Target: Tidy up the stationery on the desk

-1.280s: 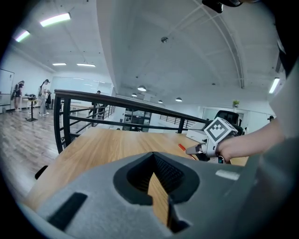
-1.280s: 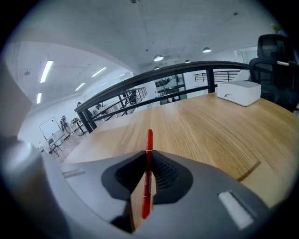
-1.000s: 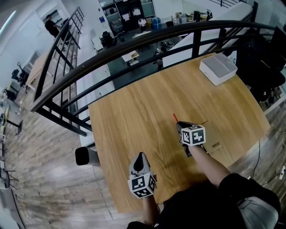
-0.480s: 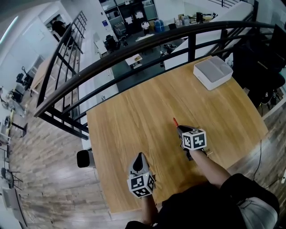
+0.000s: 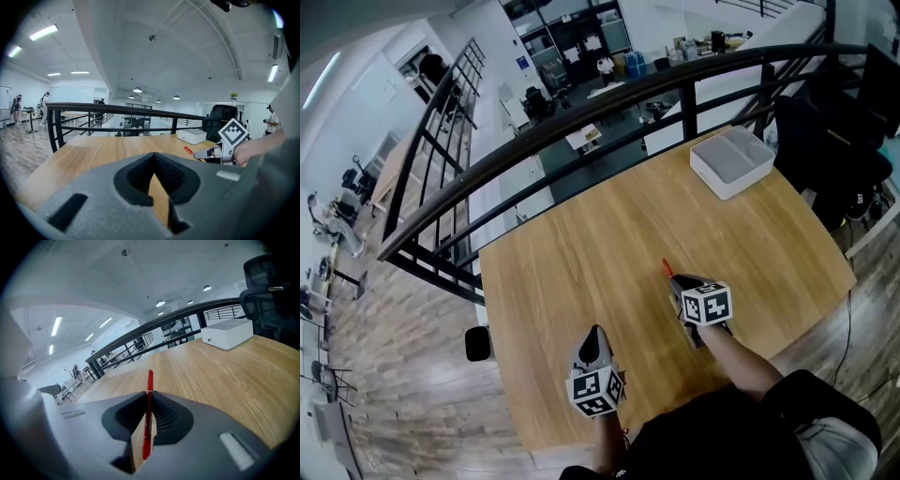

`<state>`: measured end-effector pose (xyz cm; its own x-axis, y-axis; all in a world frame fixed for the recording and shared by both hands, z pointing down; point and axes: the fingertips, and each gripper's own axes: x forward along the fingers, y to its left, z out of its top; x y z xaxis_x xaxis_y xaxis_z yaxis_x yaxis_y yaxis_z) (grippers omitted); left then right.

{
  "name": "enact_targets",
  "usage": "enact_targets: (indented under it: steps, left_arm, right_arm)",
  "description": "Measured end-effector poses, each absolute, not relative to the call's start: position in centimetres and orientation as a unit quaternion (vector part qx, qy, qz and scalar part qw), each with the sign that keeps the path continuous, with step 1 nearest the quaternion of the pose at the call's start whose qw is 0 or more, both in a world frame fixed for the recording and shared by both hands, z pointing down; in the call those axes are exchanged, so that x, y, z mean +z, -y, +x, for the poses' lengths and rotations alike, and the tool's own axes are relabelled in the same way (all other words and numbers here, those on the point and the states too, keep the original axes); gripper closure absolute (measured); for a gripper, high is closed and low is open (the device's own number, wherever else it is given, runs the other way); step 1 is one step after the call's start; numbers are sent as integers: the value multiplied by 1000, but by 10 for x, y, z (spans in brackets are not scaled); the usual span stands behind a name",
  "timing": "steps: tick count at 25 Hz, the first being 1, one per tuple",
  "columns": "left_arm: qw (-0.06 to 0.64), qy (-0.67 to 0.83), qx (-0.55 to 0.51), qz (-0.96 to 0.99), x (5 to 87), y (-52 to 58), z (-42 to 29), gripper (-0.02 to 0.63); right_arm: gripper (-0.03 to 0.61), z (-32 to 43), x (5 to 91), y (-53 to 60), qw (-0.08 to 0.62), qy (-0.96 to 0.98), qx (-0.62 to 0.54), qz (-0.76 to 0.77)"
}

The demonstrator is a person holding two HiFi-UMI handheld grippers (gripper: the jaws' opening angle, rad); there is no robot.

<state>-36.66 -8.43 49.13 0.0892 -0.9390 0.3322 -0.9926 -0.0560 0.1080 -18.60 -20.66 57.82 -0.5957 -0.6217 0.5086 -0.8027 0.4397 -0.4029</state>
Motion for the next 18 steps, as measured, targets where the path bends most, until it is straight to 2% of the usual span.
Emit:
enact_targets:
  steps: [18]
  left_arm:
    - [135,656,98,736,484,96,-280,617]
  right_arm:
    - [529,-110,578,200,119,842,326,414]
